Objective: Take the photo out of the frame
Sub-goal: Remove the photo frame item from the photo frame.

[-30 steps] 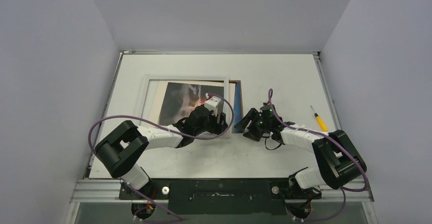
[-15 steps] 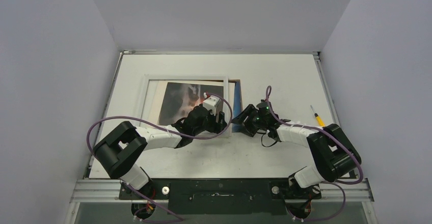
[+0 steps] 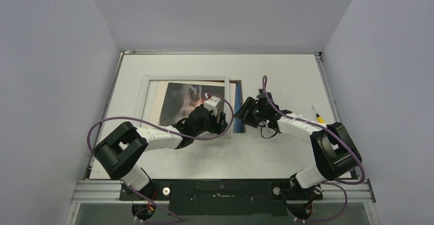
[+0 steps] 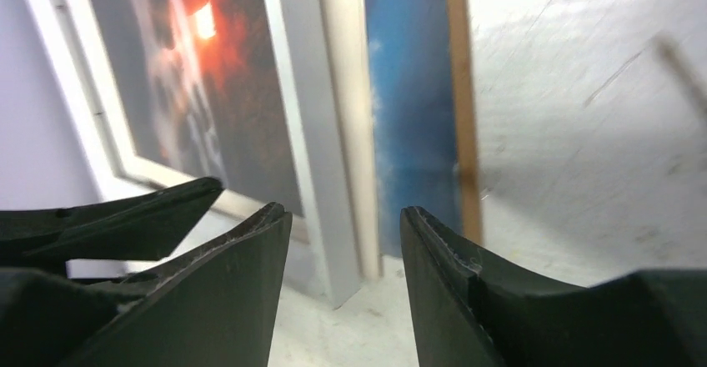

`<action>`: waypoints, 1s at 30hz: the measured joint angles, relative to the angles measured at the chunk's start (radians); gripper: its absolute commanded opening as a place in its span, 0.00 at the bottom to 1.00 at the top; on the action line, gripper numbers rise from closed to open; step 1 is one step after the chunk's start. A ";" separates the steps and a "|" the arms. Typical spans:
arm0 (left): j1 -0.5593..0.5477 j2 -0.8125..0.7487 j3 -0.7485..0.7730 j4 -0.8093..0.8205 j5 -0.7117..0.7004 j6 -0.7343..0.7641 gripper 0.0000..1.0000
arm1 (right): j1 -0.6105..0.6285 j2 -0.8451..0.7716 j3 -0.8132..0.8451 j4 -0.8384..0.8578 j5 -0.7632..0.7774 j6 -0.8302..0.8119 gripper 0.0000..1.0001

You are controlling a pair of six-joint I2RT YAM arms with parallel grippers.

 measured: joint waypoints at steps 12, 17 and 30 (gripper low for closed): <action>0.002 0.111 0.467 -0.333 -0.113 0.004 0.64 | -0.230 0.055 0.128 -0.122 0.023 -0.363 0.41; -0.003 0.302 0.782 -0.505 -0.174 -0.005 0.70 | -0.240 0.053 0.069 -0.079 -0.055 -0.383 0.38; -0.042 0.709 1.133 -0.925 -0.379 -0.024 0.73 | -0.263 -0.063 -0.120 0.019 -0.144 -0.376 0.30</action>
